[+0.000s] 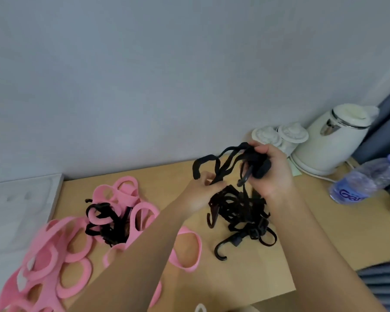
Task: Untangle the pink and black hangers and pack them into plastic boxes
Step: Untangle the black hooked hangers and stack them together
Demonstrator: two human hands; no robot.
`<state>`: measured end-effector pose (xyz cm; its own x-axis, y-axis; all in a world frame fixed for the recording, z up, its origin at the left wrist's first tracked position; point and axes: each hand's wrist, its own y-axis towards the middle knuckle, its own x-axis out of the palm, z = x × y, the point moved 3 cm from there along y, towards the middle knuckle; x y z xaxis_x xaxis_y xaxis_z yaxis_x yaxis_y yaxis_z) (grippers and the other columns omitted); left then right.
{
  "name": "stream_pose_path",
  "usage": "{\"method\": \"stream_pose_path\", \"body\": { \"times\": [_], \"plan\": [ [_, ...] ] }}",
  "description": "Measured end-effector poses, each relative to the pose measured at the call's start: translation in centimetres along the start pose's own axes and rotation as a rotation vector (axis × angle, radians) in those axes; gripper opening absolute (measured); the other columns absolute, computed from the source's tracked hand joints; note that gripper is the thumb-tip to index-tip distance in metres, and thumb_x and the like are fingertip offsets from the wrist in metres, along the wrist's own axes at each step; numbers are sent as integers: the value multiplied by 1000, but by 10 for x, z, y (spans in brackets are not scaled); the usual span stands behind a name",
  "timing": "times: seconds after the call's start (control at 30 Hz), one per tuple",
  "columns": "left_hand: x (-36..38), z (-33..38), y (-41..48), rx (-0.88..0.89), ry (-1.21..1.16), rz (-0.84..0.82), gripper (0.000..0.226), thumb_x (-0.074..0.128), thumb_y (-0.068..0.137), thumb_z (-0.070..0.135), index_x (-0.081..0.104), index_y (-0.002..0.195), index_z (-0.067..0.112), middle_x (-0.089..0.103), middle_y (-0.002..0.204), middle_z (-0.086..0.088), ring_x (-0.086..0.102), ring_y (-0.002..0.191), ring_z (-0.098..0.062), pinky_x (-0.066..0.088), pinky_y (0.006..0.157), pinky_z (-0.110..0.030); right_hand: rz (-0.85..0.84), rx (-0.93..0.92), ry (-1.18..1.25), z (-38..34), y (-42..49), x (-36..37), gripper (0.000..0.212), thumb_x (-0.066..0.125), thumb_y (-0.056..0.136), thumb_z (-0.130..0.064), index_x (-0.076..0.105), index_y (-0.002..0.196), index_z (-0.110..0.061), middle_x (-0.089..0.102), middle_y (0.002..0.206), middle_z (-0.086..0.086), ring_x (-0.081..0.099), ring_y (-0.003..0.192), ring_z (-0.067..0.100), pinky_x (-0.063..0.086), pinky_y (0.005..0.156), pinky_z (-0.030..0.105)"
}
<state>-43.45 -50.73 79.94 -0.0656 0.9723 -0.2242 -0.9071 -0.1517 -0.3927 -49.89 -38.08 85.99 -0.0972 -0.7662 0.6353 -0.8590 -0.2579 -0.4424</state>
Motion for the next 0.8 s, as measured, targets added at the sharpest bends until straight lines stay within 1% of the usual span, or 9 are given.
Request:
{"method": "stream_pose_path", "body": {
  "times": [0.1,0.17,0.23,0.3,0.37,0.43,0.5,0.63,0.8],
  "plan": [
    [27,-5,11,-130,-184,11,27,59,91,35,54,110,17,64,101,-4,64,93,-19,55,85,-39,275,-156,-472,-12,10,-56,21,44,87,-6,62,81,-14,61,88,8,55,79,20,46,73,33],
    [46,-6,17,-229,-361,12,22,59,92,25,53,108,12,63,105,-9,64,91,-21,57,76,-39,394,-216,-786,-12,11,-85,17,46,89,-11,62,90,-16,60,88,5,55,79,20,45,73,33],
    [62,-10,23,-280,-430,7,19,58,93,20,52,109,11,62,106,-10,63,92,-20,56,72,-35,403,-221,-1005,-5,14,-108,16,45,91,-13,59,100,-14,57,88,0,53,77,16,44,68,28],
    [72,-14,25,-278,-361,10,35,58,91,24,49,122,12,60,112,-7,60,99,-19,51,79,-31,367,-146,-1212,5,20,-128,19,45,92,-15,58,106,-13,57,93,-1,56,82,17,47,70,31],
    [74,-22,25,-246,-203,20,48,61,88,26,45,131,12,57,120,-1,57,104,-17,46,83,-27,331,-67,-1376,14,24,-142,25,45,91,-19,60,109,-13,61,105,6,58,93,23,50,82,36],
    [69,-28,22,-198,-142,55,37,58,90,19,46,125,14,56,110,4,56,93,-11,43,73,-19,330,-62,-1553,19,25,-146,30,43,92,-22,60,115,-12,57,118,10,52,107,27,44,91,36],
    [60,-33,19,-160,-131,97,26,55,91,12,50,116,16,58,101,3,55,83,-7,44,69,-16,338,-153,-1679,19,24,-138,36,42,93,-24,55,125,-12,47,131,10,38,122,29,34,101,37],
    [39,-42,14,-134,-26,168,44,55,91,15,44,134,14,52,124,0,50,110,-15,39,89,-25,174,-405,-1700,25,21,-100,37,44,95,-24,50,129,-10,44,136,6,33,128,23,24,107,30],
    [0,-50,-10,31,404,237,47,51,93,18,39,139,14,45,137,-4,41,127,-18,29,100,-22,-168,-423,-1687,58,25,-51,34,43,95,-19,51,127,-10,48,132,3,37,125,17,27,99,22]
  ]
}}
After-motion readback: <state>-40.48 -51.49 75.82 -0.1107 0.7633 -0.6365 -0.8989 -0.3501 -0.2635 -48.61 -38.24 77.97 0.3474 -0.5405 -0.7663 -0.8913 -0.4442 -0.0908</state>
